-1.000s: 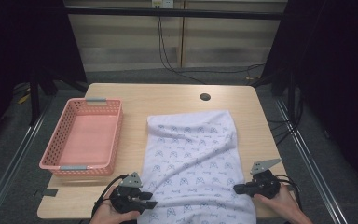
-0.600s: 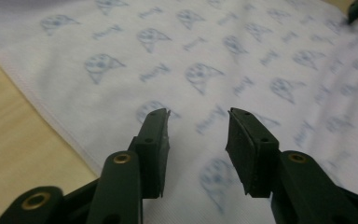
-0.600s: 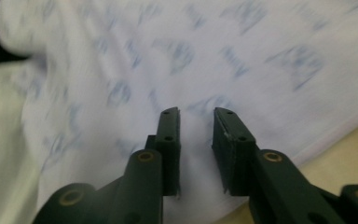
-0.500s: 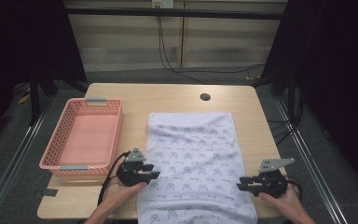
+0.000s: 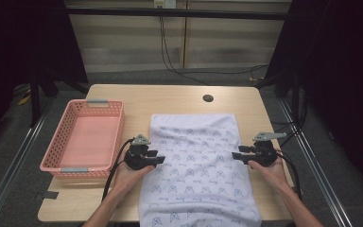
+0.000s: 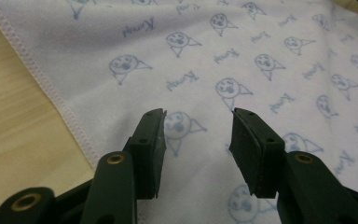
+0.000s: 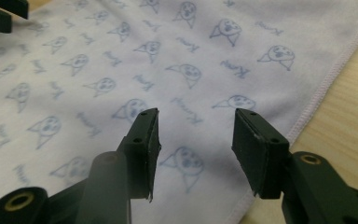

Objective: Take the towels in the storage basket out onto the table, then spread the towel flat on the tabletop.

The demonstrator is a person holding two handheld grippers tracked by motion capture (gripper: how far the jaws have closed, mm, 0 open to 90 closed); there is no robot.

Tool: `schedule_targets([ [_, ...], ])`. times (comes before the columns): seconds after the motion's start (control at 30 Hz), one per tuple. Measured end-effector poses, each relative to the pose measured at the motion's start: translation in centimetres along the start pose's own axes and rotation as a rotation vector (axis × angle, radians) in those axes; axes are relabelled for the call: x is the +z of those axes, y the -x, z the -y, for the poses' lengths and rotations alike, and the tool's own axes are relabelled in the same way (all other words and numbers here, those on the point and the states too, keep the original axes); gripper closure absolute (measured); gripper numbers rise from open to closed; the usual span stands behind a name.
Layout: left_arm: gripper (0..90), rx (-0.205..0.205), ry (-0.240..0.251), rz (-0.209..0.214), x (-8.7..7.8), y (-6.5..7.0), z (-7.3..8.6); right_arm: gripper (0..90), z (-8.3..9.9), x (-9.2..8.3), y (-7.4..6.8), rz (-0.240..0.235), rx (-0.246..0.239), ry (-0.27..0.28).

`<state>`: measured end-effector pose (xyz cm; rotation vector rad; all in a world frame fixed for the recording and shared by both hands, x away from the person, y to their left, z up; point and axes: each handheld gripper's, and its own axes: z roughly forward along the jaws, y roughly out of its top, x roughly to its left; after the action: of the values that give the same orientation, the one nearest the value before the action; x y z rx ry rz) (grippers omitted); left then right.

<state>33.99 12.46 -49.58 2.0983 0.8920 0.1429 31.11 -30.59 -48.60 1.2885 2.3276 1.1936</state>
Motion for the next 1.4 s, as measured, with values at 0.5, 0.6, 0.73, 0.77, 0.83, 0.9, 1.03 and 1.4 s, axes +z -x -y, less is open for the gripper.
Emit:
schedule_targets([
  [0.5, 58.1, 0.063, -0.033, -0.002, -0.4, 0.5, 1.4, 51.3, 0.8, 1.6, -0.1, 0.062, -0.077, -0.091],
  [0.6, 58.0, 0.105, -0.041, 0.011, -0.9, 1.4, 2.1, 51.4, 1.6, 0.5, -0.8, 0.065, -0.094, -0.107],
  [0.73, 58.0, 0.112, -0.056, 0.033, -1.8, 2.7, 3.0, 51.5, 3.0, -1.0, -1.8, 0.041, -0.090, -0.120],
  [0.77, 58.0, 0.114, -0.058, 0.039, -2.0, 3.0, 3.2, 51.5, 3.3, -1.5, -2.0, 0.035, -0.085, -0.124],
  [0.83, 58.0, 0.101, -0.068, 0.058, -2.5, 3.5, 3.7, 51.8, 3.9, -2.1, -2.3, 0.013, -0.079, -0.127],
  [0.9, 58.0, 0.110, -0.089, 0.068, -3.1, 4.3, 4.2, 51.9, 4.5, -2.9, -2.9, -0.013, -0.080, -0.140],
  [1.03, 58.0, 0.109, -0.107, 0.118, -4.7, 6.3, 5.8, 52.3, 5.1, -3.7, -3.8, -0.059, -0.091, -0.167],
  [1.4, 51.4, 0.089, -0.076, 0.135, -4.9, 6.3, 4.5, 54.6, 4.7, -4.7, -4.3, -0.076, -0.077, -0.127],
])
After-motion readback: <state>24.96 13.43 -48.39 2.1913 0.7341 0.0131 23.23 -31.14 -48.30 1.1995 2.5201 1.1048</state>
